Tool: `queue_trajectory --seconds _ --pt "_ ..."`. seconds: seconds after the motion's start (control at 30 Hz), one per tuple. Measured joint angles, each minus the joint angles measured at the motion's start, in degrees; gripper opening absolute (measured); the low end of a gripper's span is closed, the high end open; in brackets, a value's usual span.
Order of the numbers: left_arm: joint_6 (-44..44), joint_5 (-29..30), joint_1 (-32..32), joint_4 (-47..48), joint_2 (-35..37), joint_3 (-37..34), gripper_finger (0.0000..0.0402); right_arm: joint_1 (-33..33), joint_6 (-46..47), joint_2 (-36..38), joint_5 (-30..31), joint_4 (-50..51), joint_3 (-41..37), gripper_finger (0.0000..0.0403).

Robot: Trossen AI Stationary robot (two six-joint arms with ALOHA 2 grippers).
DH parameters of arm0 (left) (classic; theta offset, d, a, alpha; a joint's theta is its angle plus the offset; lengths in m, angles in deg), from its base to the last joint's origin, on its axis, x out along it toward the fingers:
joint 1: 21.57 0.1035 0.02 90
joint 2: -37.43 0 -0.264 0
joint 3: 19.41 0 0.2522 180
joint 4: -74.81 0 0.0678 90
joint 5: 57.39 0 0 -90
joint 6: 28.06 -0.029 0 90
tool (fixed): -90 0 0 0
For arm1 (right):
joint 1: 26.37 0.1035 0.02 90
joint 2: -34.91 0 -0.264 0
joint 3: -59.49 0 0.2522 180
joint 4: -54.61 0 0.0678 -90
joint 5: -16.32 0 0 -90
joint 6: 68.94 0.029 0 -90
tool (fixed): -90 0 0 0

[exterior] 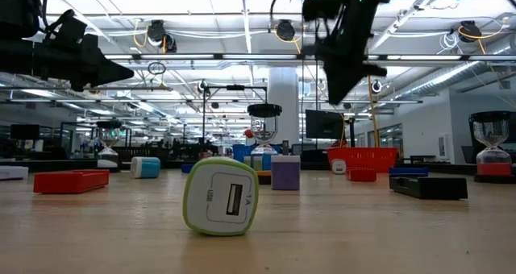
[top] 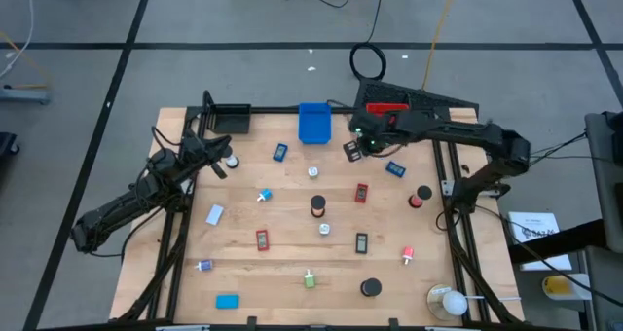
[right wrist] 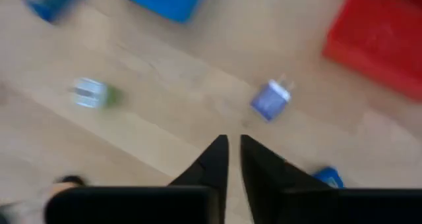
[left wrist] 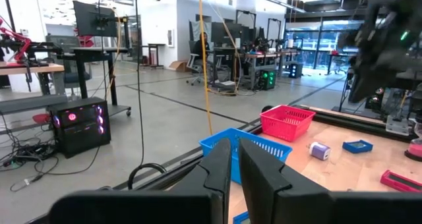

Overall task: Pick & Place Office items
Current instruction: Put the top purple charger adapter into the red basket

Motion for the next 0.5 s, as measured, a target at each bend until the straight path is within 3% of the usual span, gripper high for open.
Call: queue_trajectory --seconds 0.13,0.3,0.5 --pt "0.0 0.0 0.0 0.0 0.0 0.0 0.0037 -1.1 0.5 -5.6 -3.0 1.9 1.3 0.0084" --pt "0.0 0.0 0.0 0.0 0.0 0.0 0.0037 -1.3 6.6 -6.9 2.1 4.9 1.2 0.0154" --pt "0.0 0.0 0.0 0.0 0.0 0.0 0.0037 0.4 11.5 -6.8 6.9 -0.2 -1.7 0.0234"
